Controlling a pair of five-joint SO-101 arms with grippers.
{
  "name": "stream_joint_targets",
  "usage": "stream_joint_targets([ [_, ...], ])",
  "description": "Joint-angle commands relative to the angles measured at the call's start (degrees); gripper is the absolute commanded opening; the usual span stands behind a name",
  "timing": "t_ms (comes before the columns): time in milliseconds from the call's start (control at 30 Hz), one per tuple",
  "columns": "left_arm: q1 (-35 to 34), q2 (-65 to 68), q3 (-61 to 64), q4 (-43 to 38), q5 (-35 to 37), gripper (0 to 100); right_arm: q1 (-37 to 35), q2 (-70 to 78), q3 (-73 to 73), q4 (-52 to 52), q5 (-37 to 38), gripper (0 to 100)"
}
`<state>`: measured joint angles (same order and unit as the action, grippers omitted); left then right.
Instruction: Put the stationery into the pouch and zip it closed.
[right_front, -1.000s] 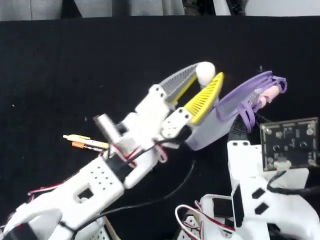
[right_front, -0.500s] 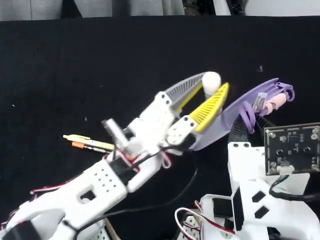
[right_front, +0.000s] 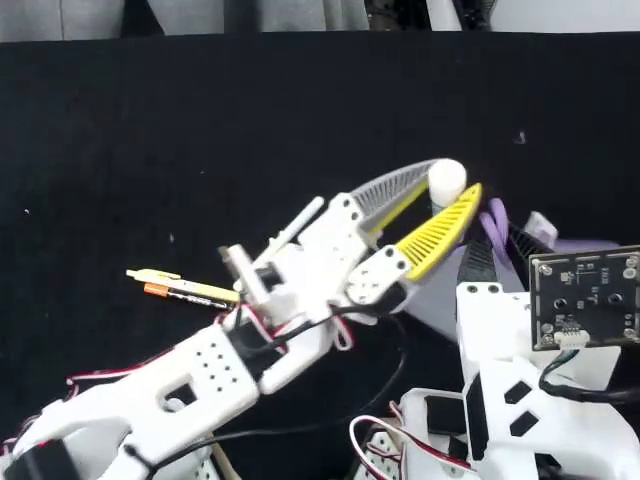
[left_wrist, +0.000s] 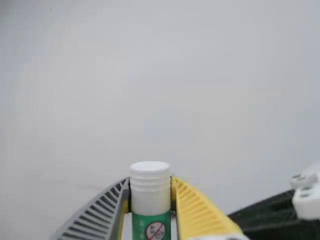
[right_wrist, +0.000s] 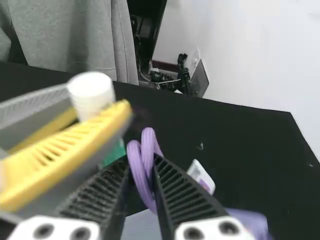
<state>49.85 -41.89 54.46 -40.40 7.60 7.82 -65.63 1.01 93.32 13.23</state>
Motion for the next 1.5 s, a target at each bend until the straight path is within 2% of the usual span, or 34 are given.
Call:
stream_joint_targets([
  [0,-9.98,-10.37,-0.66,-0.18,0.18,3,-0.7,1.45,-3.56,-3.87,-0.53,1.1],
  [67,-19.03,-15.38,-0.4,-0.09,0.44,3,-0.79,3.12,-4.97,-3.96,-0.7,1.1],
  [167,-31.96,-20.92,-0.31,0.0,5.54,3,-1.14,7.34,-6.99,-4.66,-2.2,1.1],
  [267,-41.98,-25.41,0.22,6.68,13.27,3,-7.21,12.79,-10.33,-5.27,-2.2,1.1],
  [400,-48.75,-29.63,0.31,21.71,22.86,3,-16.97,21.32,-17.54,-5.54,-3.52,1.1],
  [533,-53.05,-33.23,0.4,33.23,25.41,3,-22.24,30.11,-26.59,-4.04,-4.66,1.1],
  [633,-53.49,-36.04,1.63,38.33,25.32,3,-23.03,35.3,-31.43,-3.43,-4.66,1.1],
  [700,-51.82,-38.42,4.35,38.51,25.41,3,-23.03,37.76,-33.19,-3.87,-4.66,1.1],
  [900,-34.86,-46.59,13.85,38.59,25.05,3,-22.68,39.69,-33.63,-3.34,-6.07,1.1],
  [1000,-29.49,-50.81,17.54,38.77,24.79,3,-20.57,39.69,-33.71,-1.93,-7.03,1.1],
  [1200,-30.46,-59.25,24.48,38.86,16.88,3,-15.65,39.69,-33.71,3.52,-6.59,1.1],
  [1300,-33.54,-63.12,26.86,38.77,16.62,3,-14.42,39.6,-33.71,5.45,-6.42,1.1],
  [1467,-40.4,-62.33,26.33,38.51,16.79,3,-13.01,38.11,-30.9,7.91,-5.01,1.1],
])
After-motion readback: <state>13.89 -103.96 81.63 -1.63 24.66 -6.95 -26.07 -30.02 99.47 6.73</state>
